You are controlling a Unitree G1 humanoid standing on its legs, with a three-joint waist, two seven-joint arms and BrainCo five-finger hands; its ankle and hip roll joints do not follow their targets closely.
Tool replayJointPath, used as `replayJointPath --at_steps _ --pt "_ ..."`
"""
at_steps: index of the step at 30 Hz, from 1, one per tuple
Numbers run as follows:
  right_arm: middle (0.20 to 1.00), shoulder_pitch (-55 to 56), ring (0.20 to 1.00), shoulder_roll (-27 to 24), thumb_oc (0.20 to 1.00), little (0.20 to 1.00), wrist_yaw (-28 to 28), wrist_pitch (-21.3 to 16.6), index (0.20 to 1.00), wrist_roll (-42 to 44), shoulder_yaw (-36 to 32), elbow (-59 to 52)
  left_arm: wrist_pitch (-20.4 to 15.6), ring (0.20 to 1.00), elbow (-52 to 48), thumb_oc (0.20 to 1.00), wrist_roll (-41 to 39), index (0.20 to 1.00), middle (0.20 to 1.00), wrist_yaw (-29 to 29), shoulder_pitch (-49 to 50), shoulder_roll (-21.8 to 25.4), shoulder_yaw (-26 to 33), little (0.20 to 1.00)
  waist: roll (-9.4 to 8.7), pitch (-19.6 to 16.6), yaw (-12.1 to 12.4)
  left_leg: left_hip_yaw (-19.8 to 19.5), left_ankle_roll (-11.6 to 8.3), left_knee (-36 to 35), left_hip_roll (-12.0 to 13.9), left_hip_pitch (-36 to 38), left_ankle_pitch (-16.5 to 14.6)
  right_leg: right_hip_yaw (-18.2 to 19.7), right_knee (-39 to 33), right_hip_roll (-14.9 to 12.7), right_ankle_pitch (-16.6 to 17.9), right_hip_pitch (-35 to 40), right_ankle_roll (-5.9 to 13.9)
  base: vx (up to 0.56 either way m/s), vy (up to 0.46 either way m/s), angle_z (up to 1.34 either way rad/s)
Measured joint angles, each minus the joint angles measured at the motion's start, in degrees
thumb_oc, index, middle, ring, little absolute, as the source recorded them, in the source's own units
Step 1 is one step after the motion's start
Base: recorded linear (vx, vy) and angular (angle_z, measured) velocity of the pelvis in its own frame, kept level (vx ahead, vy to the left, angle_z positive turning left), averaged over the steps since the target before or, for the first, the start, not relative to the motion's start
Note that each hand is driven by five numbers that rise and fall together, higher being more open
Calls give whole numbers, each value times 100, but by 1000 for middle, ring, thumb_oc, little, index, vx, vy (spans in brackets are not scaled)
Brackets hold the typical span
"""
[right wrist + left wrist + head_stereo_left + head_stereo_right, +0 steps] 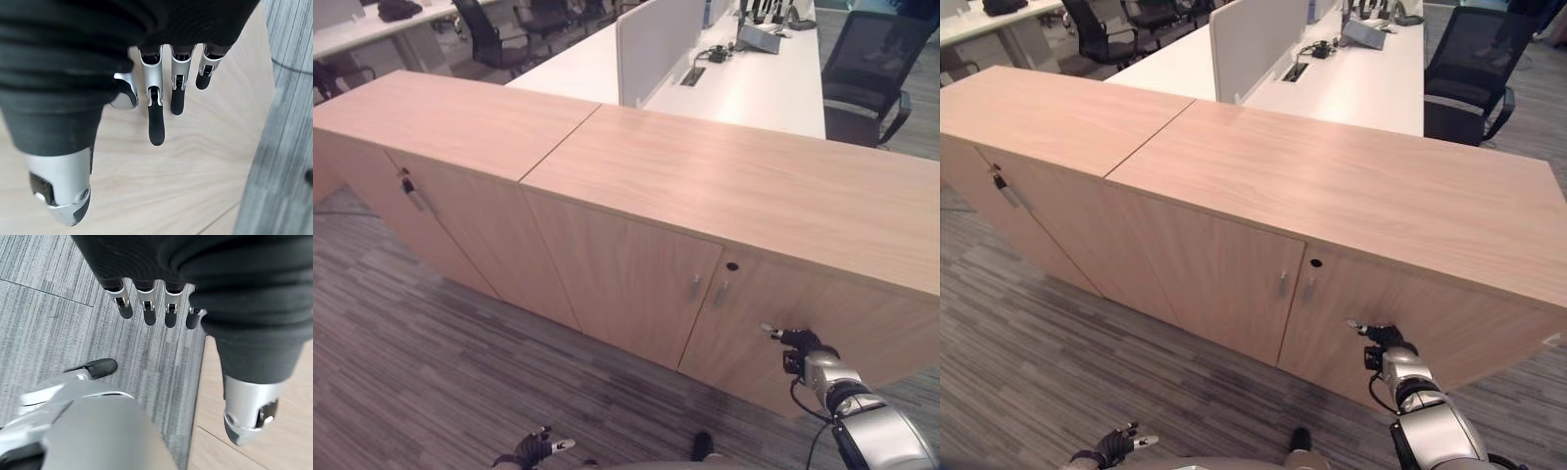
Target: Put the empty folder in the office cabinet
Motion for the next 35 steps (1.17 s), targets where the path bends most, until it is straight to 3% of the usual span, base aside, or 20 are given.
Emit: replayJointPath --at_steps 2,5,7,8,9,11,14,15,16,17,18,19,20,21,22,23,25,29,35 --pt "1000 794 1000 291 1000 1000 15 -198 1000 -7 96 -1235 -2 1000 -13 1000 -6 1000 1000 11 -38 -176 207 1000 49 -5 -195 161 -11 -4 -21 48 -10 163 -17 43 43 -49 6 -13 85 -40" --pt "1000 1671 1000 692 1000 1000 115 -407 1000 -118 115 -1829 -4 1000 -25 1000 5 1000 1000 45 -170 -172 322 1000 -54 -32 -377 337 -45 -6 -95 132 -54 310 -21 1 54 -58 28 -12 78 -28" --pt "1000 2019 1000 875 1000 1000 194 -339 1000 -263 165 -1741 -7 1000 -56 1000 9 1000 1000 53 -202 -156 401 1000 -145 -2 -410 482 -8 -6 -165 203 -84 384 -27 -95 -12 -114 91 -30 100 -44" --pt "1000 2254 1000 974 1000 1000 238 -342 1000 -310 137 -1600 4 1000 -56 1000 14 1000 1000 64 -246 -156 396 1000 -156 18 -519 637 37 -8 -185 195 -122 394 -26 -139 -248 -207 290 -75 137 -51" --pt "1000 2356 1000 1014 1000 1000 256 -350 1000 -374 59 -1576 2 1000 -66 1000 23 1000 1000 76 -261 -146 378 1000 -118 8 -537 687 93 -9 -178 139 -94 376 18 -140 -280 -210 321 -68 99 -44" --pt "1000 2732 1000 1143 1000 1000 347 -325 1000 -609 130 -1460 3 1000 -63 1000 44 1000 1000 95 -281 -68 360 1000 -343 0 -648 764 127 -8 -283 162 -96 402 79 -251 -165 -303 345 -93 69 -22" --pt "1000 2841 1000 1146 1000 1000 386 -251 1000 -764 148 -1294 0 1000 -54 1000 124 1000 1000 100 -336 -80 169 1000 -514 58 -816 848 211 -2 -466 208 -113 524 314 -339 -194 -447 384 -171 107 -22" --pt "1000 2726 1000 1219 1000 1000 390 -278 1000 -857 149 -1053 1 1000 -70 1000 121 1000 1000 103 -386 -52 95 1000 -681 134 -947 905 246 72 -627 223 -136 814 694 -429 126 -676 536 -232 134 -34" --pt "1000 2608 1000 1292 1000 1000 386 -281 1000 -924 148 -785 5 1000 -52 1000 120 1000 1000 124 -468 -54 99 1000 -742 202 -962 1056 310 134 -689 204 -182 900 781 -429 407 -828 479 -195 106 -85" --pt "1000 2369 1000 1335 1000 1000 403 -288 1000 -958 157 -503 6 1000 -15 1000 119 1000 1000 129 -567 -64 117 1000 -652 254 -959 1285 457 255 -668 52 -250 928 420 -281 1271 -972 387 -140 65 -113" --pt "1000 2155 1000 1354 1000 1000 381 -325 1000 -970 159 -204 -1 1000 167 1000 116 1000 1000 175 -733 39 290 1000 -591 283 -951 1507 521 313 -503 -138 -251 569 540 -169 903 -1020 172 -28 -34 -83" --pt "1000 2219 1000 1249 1000 1000 381 -238 1000 -972 151 -39 -22 1000 201 1000 115 1000 1000 217 -783 36 358 1000 -314 270 -890 1524 475 169 -235 -136 -103 15 1793 77 -365 -1010 96 108 -104 -54" --pt "1000 2238 1000 1136 1000 1000 377 -253 1000 -1039 147 -58 -95 1000 160 1000 112 1000 1000 219 -684 133 354 1000 -211 276 -661 1594 396 60 -104 106 56 -632 2371 -2 -1307 -323 160 130 -133 -21" --pt "1000 2220 1000 1130 1000 1000 385 -295 1000 -1117 150 -17 -87 1000 218 1000 111 1000 1000 225 -593 121 376 1000 -217 240 -607 1600 382 57 -112 161 47 -636 1920 -19 -1435 76 208 128 -104 -35" --pt "1000 2168 1000 1138 1000 1000 385 -285 1000 -1149 171 19 -86 1000 230 1000 110 1000 1000 226 -467 121 374 1000 -250 175 -591 1604 348 57 -165 168 35 -408 1281 -3 -1390 386 229 23 -47 -18" --pt "1000 2113 1000 1137 1000 1000 391 -282 1000 -1164 201 -1 -75 1000 273 1000 111 1000 1000 233 -384 140 371 1000 -298 135 -583 1620 298 55 -214 182 67 -297 820 35 -1269 599 61 23 -36 -15" --pt "1000 2079 1000 1084 1000 1000 391 -286 1000 -1199 260 -43 -48 1000 275 1000 113 1000 1000 206 -203 -55 310 1000 -119 84 -571 1533 284 55 -166 192 98 -208 505 151 -1028 726 -74 28 -46 -18" --pt "1000 2076 1000 1020 1000 1000 432 -284 1000 -1199 349 -52 -12 1000 263 1000 126 1000 1000 178 -59 -395 142 1000 41 -40 -572 1344 224 101 -46 185 107 -211 258 296 -939 872 -120 22 -51 -3" --pt "1000 2174 1000 966 1000 1000 456 -283 1000 -1199 364 -36 -13 1000 257 1000 133 1000 1000 164 -116 -327 139 1000 -36 -79 -626 1316 161 99 -79 105 142 -193 149 252 -832 846 -49 13 -33 0"
